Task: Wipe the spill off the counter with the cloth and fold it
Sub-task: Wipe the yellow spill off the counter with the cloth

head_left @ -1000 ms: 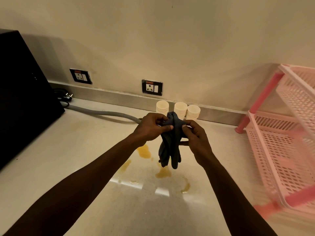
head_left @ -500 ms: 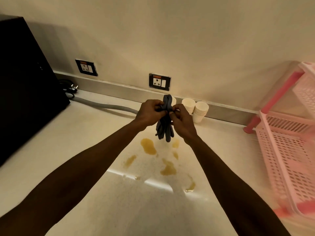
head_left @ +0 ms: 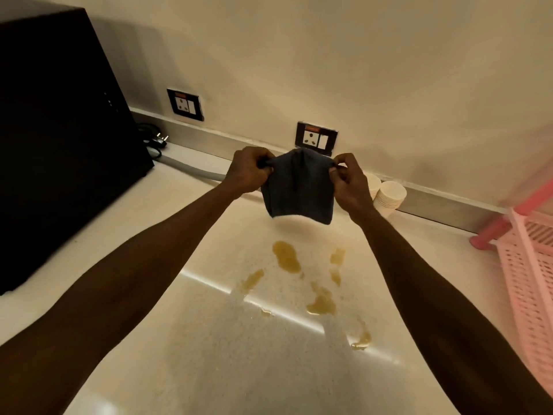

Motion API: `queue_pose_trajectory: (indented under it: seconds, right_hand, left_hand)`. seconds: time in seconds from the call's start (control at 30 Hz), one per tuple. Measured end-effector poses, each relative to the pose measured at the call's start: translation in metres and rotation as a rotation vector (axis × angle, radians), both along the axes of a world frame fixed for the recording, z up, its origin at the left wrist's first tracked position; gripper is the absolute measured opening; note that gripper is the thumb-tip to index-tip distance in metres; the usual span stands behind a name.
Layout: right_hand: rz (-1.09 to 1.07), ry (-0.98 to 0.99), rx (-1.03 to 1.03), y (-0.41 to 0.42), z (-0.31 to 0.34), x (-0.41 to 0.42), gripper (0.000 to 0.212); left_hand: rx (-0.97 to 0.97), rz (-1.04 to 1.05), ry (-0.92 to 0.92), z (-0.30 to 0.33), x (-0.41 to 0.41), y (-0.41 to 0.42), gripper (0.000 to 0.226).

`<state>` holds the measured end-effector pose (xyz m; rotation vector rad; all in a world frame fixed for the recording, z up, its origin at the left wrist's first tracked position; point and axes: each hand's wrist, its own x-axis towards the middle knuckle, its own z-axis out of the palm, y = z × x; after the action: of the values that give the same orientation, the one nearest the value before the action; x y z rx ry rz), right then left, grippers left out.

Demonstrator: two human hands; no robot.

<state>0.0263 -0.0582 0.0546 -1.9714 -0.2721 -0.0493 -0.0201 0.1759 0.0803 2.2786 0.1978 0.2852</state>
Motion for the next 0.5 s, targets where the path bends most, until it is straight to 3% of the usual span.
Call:
queue_pose_trajectory:
  seconds: [0.17,0.23,0.4,0.5]
  right_hand:
    - [0.258,-0.105,-0.254,-0.025,-0.036,-0.024,0.016]
    - [0.373,-0.114,-0.390,-0.039,-0.063,-0.040,0.016]
    - [0.573,0.147,-0.647,-0.056,-0.101,-0.065,0.018]
    - [0.561,0.240,-0.650,-0.052,-0.101,-0.064,0.012]
  left_hand:
    - [0.197,-0.214,-0.014,-0.041,-0.030,0.020,0.024]
    - [0.314,-0.333,0.090,-0.068,-0.049,0.023,0.025]
    - [0.553,-0.581,0.519,-0.118,-0.082,0.021,0.033]
    - [0.475,-0.557,0.465,-0.115,-0.078,0.020,0.027]
